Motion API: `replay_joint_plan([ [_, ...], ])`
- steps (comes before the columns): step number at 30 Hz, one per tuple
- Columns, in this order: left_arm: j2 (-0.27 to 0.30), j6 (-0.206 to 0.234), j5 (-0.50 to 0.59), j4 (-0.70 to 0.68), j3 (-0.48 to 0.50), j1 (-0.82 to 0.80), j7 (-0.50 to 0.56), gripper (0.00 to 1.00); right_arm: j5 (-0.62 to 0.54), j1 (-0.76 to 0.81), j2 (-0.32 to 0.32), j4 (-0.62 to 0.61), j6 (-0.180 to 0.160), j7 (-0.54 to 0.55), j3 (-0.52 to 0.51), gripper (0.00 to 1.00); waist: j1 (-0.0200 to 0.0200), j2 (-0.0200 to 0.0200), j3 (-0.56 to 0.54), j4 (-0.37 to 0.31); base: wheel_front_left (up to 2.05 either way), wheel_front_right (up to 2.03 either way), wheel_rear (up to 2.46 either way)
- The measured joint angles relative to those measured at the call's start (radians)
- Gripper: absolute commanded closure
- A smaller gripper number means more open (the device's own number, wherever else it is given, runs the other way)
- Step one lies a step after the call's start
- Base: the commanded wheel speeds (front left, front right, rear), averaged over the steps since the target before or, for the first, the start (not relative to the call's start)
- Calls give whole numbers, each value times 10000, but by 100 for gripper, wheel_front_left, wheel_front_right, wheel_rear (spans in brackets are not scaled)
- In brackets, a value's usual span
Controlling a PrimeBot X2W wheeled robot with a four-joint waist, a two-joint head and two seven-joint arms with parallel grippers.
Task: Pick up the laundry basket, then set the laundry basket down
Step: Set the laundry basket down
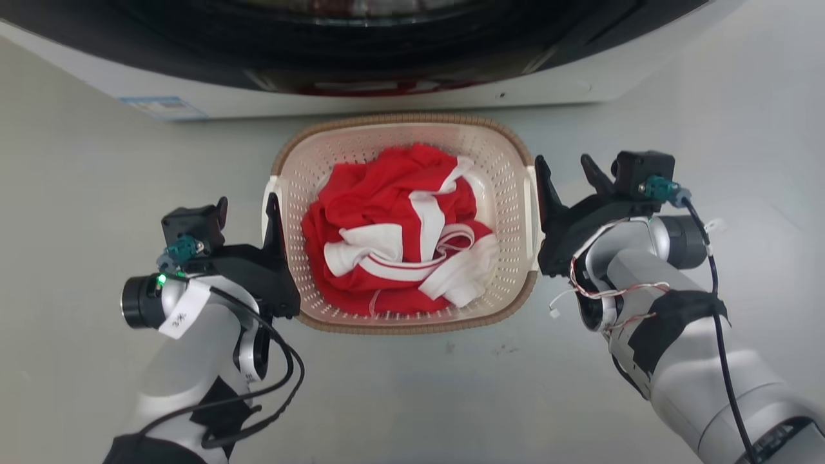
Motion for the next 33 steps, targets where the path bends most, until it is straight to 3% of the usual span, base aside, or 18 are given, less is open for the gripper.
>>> replay_joint_plan([
  [17, 111, 0, 897, -1290, 265, 2365, 0, 0, -437, 2277, -178, -1223, 23, 0, -1421, 0, 0, -1, -2492, -171, 0, 0, 0],
  [33, 251, 0, 1776, -2813, 953, 5009, 0, 0, -1645, 5118, -337, -3085, -15, 0, -2263, 0, 0, -2, -4903, -226, 0, 0, 0],
])
